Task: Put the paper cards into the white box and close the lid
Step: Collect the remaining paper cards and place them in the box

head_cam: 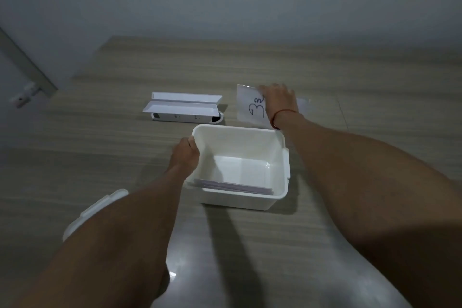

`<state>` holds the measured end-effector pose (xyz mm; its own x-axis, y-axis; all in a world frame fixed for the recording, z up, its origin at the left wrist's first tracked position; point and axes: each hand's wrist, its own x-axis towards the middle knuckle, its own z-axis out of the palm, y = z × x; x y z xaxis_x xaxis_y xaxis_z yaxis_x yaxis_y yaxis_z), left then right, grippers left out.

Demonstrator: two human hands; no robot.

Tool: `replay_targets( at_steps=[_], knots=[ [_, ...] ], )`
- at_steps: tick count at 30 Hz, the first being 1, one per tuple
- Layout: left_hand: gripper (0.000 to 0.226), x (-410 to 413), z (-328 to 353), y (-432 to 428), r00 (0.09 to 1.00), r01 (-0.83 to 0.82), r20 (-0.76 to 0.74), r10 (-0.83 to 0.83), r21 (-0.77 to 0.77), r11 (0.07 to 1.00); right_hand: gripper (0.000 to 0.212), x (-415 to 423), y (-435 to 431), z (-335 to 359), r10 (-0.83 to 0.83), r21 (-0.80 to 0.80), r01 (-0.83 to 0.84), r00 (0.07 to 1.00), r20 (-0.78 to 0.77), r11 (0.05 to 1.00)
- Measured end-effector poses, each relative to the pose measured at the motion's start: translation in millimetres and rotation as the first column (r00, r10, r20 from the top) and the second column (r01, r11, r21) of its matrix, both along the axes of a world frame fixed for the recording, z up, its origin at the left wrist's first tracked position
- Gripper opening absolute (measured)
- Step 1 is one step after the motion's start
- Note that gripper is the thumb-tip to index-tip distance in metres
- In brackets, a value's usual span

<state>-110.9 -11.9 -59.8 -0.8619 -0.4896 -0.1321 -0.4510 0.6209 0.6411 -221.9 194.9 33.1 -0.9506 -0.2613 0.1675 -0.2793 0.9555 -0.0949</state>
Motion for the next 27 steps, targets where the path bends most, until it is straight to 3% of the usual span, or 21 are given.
replay_targets(
  at_steps=[5,9,18,27],
  knots=[
    [0.044,11,14,7,0.995,0.02,0.097,-0.021,0.014,1.0,0.044,14,-7,38,0.019,-0.067,-0.025,0.996,-0.09,0.997],
    [0.041,22,18,6,0.984,0.0,0.179,-0.014,0.078,0.997,0.041,35,-12,46,0.061,-0.166,-0.064,0.998,-0.027,0.984],
    [0.043,40,13,3,0.99,-0.017,0.142,-0.012,0.199,0.98,0.033,84,-21,21,0.133,-0.131,-0.115,0.981,0.139,0.985],
    [0.042,41,14,4,0.995,-0.027,0.1,-0.001,0.277,0.961,0.035,91,-33,19,0.156,-0.239,-0.099,0.96,0.233,0.966]
  ],
)
